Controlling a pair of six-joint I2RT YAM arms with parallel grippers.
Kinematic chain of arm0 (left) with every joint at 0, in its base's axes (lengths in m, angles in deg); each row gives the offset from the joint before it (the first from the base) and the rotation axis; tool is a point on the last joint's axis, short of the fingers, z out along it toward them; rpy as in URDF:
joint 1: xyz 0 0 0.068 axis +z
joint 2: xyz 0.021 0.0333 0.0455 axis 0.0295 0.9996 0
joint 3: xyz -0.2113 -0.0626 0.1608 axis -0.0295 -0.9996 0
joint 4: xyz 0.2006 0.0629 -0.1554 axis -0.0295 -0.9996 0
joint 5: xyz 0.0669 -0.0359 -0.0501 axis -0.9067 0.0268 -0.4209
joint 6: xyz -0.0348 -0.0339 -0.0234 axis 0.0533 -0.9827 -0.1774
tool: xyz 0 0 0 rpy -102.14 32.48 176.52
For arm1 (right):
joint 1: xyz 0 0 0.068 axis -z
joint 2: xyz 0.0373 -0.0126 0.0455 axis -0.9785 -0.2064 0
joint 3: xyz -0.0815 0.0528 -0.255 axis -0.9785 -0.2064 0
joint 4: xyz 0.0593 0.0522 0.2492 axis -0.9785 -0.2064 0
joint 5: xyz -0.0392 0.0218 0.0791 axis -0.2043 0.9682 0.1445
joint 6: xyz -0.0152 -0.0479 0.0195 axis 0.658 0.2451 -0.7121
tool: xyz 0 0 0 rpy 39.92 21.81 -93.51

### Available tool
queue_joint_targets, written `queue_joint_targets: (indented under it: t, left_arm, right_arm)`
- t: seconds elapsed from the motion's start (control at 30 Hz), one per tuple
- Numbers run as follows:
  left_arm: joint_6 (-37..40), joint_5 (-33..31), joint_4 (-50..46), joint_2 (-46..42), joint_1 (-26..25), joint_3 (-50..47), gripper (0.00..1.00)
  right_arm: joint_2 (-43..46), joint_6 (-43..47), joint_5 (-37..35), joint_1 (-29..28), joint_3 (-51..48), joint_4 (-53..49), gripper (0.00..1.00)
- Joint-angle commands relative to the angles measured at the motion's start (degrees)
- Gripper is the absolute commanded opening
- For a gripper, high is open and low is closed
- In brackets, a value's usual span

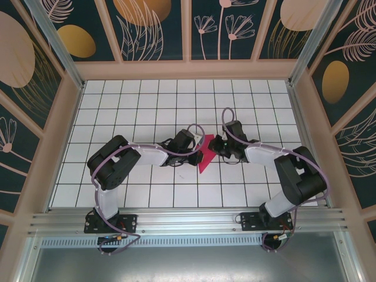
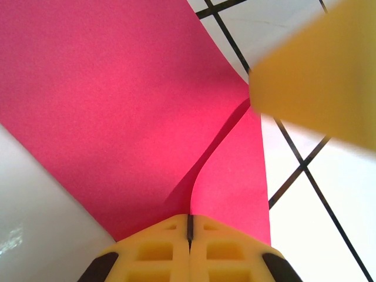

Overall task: Fold a paper plane with a square sheet of paper (pick it up from the middle)
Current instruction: Third fold the triangle at the center of the table.

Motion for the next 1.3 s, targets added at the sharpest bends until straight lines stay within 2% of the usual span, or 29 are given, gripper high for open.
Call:
queue_joint_targets:
  t: [0.0, 0.2, 0.4, 0.67, 1.27]
  left_arm:
    - [1.2, -1.3, -4.4, 1.3, 0.2, 0.3, 0.0]
    - [1.4, -1.4, -4.8, 1.5, 0.2, 0.3, 0.0]
    - [2.1, -1.9, -6.1, 1.5, 0.2, 2.7, 0.0]
    - [3.6, -3.3, -7.9, 1.7, 0.2, 4.3, 0.02]
    - [5.7, -2.6, -8.5, 1.6, 0.2, 5.6, 0.05]
  right_arm:
    - [-4.6, 6.6, -1.2, 1.2, 5.8, -6.1, 0.1]
    - [-11.7, 10.8, -1.3, 0.9, 12.8, -11.6, 0.09]
    - [-15.3, 14.6, -3.2, 0.4, 15.5, -15.2, 0.09]
    - [-16.6, 19.0, -3.9, -0.1, 16.6, -17.4, 0.09]
    - [-17.7, 21.2, -2.2, -0.1, 17.2, -17.0, 0.08]
